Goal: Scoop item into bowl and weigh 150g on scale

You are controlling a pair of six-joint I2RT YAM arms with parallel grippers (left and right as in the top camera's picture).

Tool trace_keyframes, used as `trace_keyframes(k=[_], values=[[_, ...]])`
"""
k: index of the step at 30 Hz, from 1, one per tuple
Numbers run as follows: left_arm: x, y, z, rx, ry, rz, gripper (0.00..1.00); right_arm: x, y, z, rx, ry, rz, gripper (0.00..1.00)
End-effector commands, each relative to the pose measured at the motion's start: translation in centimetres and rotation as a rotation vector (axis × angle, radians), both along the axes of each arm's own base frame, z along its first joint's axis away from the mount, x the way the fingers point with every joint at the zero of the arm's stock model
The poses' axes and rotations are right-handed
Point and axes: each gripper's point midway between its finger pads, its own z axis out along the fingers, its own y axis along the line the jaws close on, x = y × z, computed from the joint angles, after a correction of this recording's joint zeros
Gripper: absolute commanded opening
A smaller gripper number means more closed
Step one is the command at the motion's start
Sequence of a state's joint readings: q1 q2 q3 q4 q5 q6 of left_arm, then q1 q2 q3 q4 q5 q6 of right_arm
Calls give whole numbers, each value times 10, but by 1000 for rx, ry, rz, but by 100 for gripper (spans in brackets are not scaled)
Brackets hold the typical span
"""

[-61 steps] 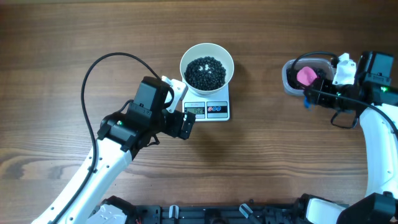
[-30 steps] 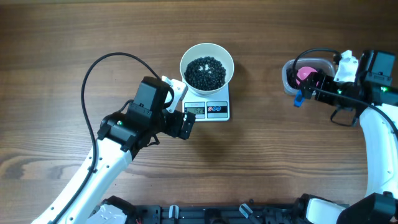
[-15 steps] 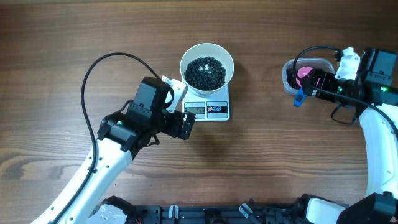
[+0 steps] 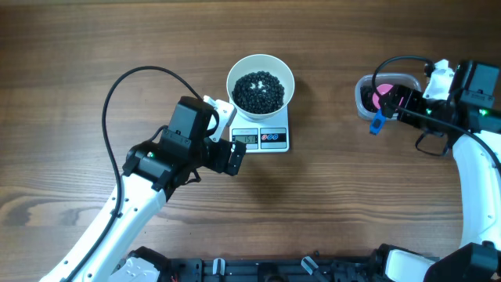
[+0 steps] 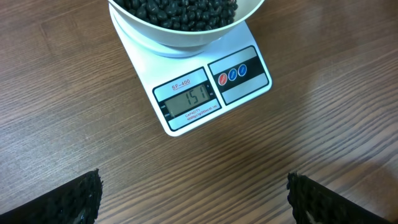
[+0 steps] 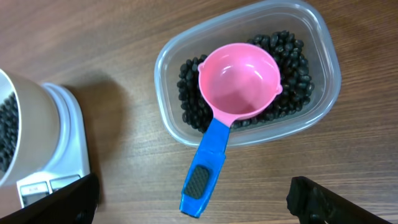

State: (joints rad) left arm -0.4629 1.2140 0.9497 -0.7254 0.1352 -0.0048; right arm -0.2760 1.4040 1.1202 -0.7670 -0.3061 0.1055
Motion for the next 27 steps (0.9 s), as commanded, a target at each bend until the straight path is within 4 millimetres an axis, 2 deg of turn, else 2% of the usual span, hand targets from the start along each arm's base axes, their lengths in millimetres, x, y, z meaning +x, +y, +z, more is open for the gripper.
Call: trace_keyframes(k=[1,27], values=[[4,-2,6,-5,-17,1,100,1,0,-2,40,10,-49,100],[4,-2,6,-5,-16,1,100,3,-1,-1,37,0,-49,100]])
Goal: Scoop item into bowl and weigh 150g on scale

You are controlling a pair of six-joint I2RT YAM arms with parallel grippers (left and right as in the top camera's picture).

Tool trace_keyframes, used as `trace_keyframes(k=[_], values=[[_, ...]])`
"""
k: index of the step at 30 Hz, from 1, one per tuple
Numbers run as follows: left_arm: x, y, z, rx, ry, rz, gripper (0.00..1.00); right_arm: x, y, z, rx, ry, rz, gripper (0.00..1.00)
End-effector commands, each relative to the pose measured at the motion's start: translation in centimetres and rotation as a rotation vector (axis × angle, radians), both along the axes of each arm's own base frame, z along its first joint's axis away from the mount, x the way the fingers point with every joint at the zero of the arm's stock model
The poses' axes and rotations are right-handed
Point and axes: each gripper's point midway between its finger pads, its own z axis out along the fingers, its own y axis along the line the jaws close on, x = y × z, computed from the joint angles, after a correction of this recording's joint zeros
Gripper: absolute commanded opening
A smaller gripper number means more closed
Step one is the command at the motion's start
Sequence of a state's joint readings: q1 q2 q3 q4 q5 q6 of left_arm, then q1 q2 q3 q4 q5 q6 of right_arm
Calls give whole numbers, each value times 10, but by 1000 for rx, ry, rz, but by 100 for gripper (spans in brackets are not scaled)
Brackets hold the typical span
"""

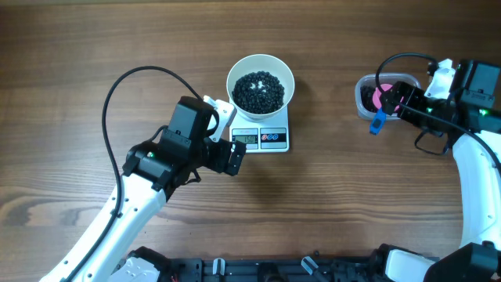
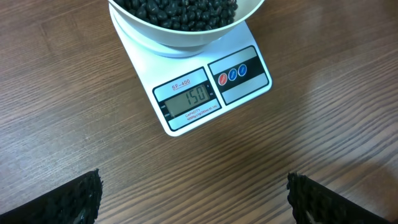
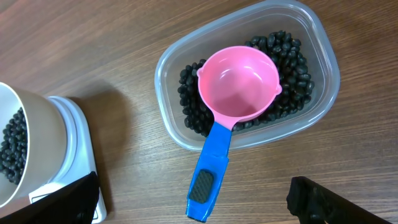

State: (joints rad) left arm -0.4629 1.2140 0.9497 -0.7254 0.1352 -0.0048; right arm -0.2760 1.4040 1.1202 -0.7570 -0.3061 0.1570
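Observation:
A white bowl (image 1: 261,88) of black beans sits on the white scale (image 1: 262,138); its display (image 2: 189,103) reads 150. My left gripper (image 2: 193,198) is open over bare table just in front of the scale, holding nothing. A clear tub (image 3: 249,81) of black beans stands at the right, with the pink scoop (image 3: 238,84) resting in it, its blue handle (image 3: 208,183) hanging over the rim. My right gripper (image 3: 193,199) is open above the handle's end, not touching it.
The brown wooden table (image 1: 352,204) carries only these things. My left arm's black cable (image 1: 117,94) loops over the left side. The scale's corner (image 3: 68,155) shows at the left of the right wrist view.
The scale's reading changed from 151 to 150. My right gripper drew back a little from the tub, so more of the scale and bowl shows. The left arm stayed put.

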Motion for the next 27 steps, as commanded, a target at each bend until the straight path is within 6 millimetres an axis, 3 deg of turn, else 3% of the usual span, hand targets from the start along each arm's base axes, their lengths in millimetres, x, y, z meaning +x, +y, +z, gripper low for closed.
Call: trace_keyframes(k=[1,20,27], values=[[4,-2,6,-5,-16,1,100,1,0,-2,11,1,-7,100],[4,-2,6,-5,-17,1,100,11,-3,4,-4,-46,-7,100],[4,-2,6,-5,-17,1,100,11,-3,4,50,-31,-86,100]])
